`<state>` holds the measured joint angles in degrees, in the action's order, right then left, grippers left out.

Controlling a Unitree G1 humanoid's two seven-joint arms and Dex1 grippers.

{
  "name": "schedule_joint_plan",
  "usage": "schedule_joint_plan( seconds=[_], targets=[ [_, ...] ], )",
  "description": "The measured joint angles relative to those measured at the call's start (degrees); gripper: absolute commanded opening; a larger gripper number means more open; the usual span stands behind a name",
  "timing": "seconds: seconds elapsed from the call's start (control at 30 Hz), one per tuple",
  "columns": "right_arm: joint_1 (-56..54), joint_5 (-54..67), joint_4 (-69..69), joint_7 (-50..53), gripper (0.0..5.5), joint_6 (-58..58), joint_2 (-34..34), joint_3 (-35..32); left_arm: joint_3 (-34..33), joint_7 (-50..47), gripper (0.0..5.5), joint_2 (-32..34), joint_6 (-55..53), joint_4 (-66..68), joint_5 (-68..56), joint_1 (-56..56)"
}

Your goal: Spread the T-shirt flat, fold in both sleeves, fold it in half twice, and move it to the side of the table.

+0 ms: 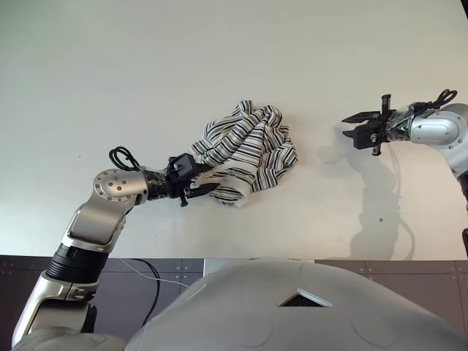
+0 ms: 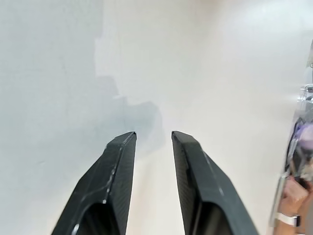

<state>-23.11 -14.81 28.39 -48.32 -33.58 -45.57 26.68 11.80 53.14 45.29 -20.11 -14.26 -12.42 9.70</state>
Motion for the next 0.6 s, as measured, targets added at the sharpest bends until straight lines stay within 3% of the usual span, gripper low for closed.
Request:
schedule_joint_plan(
  seconds=[0.17, 0.3, 0.4, 0.6],
  targets=[
    [11.13, 19.75, -26.59, -9.87, 1.35, 17.37, 3.05, -0.02, 2.36, 0.51, 2.30, -0.10, -5.69, -6.00, -2.58, 1.60],
    [14.42, 21.99, -37.13, -11.15, 1.35, 26.07, 3.81, 0.08, 4.74, 0.19, 2.30, -2.62, -14.06, -11.71, -7.56, 2.79],
    [15.19, 21.10, -38.56, -12.04, 1.35, 27.89, 4.50, 1.23, 3.90, -0.01, 2.30, -2.71, -16.74, -12.37, -9.08, 1.89],
    [15.70, 14.32, -28.40, -11.61, 1.35, 21.63, 6.70, 3.66, 1.98, 0.00, 2.30, -2.02, -18.53, -13.03, -10.53, 0.77]
  ],
)
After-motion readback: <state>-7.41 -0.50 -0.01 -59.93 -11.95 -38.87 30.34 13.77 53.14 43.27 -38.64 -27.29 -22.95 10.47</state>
